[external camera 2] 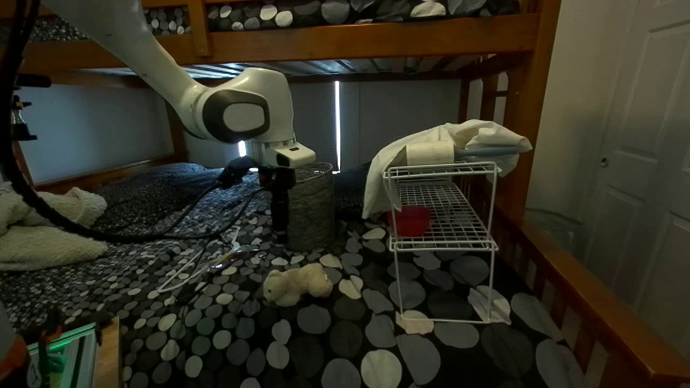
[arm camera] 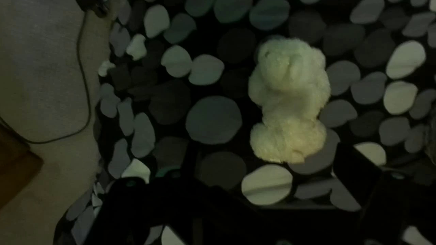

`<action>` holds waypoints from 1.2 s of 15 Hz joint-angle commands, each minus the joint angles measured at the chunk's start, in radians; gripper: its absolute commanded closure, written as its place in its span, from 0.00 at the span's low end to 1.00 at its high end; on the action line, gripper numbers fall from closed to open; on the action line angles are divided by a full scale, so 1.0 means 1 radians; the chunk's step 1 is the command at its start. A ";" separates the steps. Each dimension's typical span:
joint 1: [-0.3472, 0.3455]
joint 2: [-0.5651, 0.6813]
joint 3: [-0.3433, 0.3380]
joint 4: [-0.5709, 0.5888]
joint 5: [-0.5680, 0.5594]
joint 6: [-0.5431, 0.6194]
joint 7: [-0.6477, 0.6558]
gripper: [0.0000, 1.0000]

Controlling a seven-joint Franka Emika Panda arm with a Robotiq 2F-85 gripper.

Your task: Put the bear plush toy on the white stand

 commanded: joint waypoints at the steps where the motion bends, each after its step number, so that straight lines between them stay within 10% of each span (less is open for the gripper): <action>1: 0.008 0.044 -0.029 -0.051 0.089 0.281 -0.059 0.00; 5: 0.072 0.226 -0.021 -0.069 0.393 0.578 -0.230 0.00; 8: 0.039 0.342 0.061 -0.024 0.591 0.506 -0.353 0.00; 15: 0.069 0.522 0.002 -0.017 0.464 0.542 -0.268 0.00; 16: 0.073 0.536 -0.003 -0.011 0.448 0.552 -0.260 0.25; 18: 0.095 0.546 -0.024 -0.001 0.401 0.564 -0.245 0.34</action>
